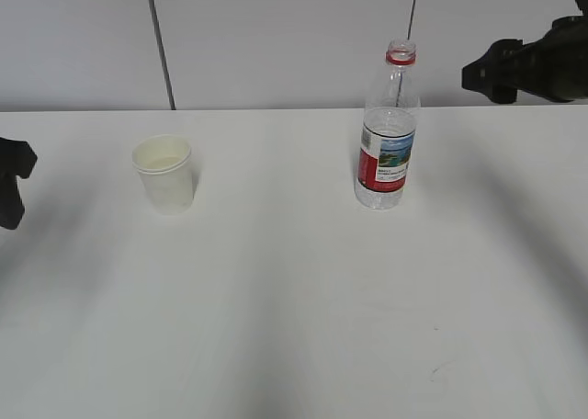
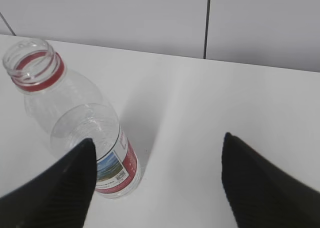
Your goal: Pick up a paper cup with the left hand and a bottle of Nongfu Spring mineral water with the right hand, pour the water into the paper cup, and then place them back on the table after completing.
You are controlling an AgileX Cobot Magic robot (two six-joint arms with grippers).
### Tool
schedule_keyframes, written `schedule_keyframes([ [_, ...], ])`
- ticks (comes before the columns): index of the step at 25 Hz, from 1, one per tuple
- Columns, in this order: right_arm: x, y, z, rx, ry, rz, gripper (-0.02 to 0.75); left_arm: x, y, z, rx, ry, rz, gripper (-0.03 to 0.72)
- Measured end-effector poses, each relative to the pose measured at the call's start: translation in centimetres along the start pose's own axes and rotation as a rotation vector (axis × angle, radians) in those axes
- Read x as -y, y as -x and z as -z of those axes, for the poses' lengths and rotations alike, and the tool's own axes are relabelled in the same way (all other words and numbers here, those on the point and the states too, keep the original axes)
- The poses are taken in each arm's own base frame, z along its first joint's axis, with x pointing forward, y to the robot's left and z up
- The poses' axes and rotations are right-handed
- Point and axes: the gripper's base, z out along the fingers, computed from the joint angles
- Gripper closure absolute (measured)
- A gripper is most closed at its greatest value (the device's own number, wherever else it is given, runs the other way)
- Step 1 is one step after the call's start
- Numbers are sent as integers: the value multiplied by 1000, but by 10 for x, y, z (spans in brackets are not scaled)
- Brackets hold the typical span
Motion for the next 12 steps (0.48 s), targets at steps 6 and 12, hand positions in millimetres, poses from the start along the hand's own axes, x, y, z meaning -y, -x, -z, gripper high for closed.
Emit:
schedule_keyframes([
  [6, 0, 0, 0, 1, -2, -14, 164, -1, -7, 16, -141, 12, -53, 219],
  [12, 0, 0, 0, 1, -2, -20, 164, -3, -18, 44, -70, -53, -73, 231],
])
